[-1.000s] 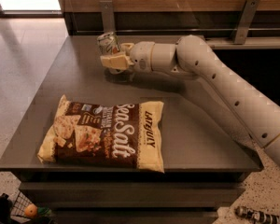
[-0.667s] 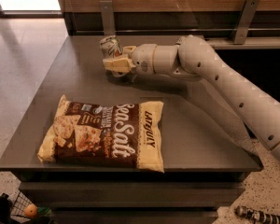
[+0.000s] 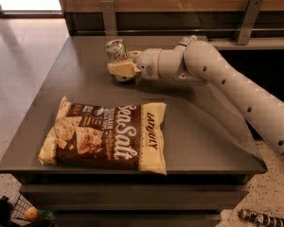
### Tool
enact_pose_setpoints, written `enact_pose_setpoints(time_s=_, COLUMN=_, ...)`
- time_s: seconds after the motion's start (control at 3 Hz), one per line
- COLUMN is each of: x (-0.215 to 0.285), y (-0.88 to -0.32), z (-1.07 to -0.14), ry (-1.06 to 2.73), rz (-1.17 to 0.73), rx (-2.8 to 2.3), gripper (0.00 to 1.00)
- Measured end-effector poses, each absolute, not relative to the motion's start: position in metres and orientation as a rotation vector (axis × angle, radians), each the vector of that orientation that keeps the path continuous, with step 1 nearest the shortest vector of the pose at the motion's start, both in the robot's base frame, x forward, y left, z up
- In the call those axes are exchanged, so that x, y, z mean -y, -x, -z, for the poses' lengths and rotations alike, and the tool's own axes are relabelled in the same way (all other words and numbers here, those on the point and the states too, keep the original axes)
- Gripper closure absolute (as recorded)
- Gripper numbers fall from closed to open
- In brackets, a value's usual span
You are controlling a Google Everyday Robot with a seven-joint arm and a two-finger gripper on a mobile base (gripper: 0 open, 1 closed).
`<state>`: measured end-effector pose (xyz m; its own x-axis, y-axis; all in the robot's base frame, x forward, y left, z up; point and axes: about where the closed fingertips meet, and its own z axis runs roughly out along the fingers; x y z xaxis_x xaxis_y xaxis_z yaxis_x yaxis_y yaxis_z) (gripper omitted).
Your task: Place 7up can upright
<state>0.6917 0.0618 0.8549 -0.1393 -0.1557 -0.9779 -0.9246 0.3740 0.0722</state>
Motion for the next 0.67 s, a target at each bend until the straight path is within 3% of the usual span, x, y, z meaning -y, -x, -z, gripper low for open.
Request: enact_pose_setpoints(time_s=0.67, x=-0.0589, y=-0.6899, z=-0.8523, ry=0.99, rz=-0.905, rx=-1.582, gripper=1.0)
